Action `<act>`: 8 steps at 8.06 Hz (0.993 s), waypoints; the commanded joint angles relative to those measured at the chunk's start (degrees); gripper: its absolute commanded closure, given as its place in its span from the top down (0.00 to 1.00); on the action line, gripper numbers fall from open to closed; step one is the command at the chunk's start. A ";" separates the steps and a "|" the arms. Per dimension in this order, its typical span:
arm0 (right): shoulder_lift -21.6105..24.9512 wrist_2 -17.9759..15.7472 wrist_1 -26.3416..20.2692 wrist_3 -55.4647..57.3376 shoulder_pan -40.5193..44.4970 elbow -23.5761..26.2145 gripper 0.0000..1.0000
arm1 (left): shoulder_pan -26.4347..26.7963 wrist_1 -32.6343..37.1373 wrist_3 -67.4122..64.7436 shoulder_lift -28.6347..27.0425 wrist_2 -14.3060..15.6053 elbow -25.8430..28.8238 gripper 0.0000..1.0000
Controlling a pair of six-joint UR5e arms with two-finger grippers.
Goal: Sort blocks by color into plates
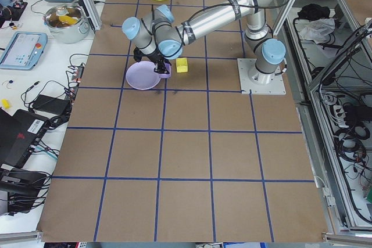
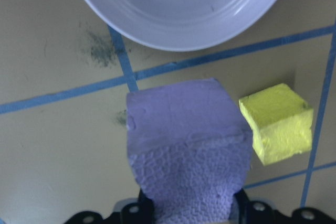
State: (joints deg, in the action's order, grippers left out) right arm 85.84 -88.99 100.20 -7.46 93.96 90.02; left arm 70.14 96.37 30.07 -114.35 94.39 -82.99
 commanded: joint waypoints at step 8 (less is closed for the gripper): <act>0.03 0.05 0.78 -0.01 0.00 0.15 1.00 | 4.92 -12.43 -6.08 -9.93 -0.34 5.21 0.72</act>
State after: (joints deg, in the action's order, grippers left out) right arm 85.85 -88.98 100.72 -7.49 93.96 90.11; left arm 75.05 86.17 24.08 -123.57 94.20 -77.61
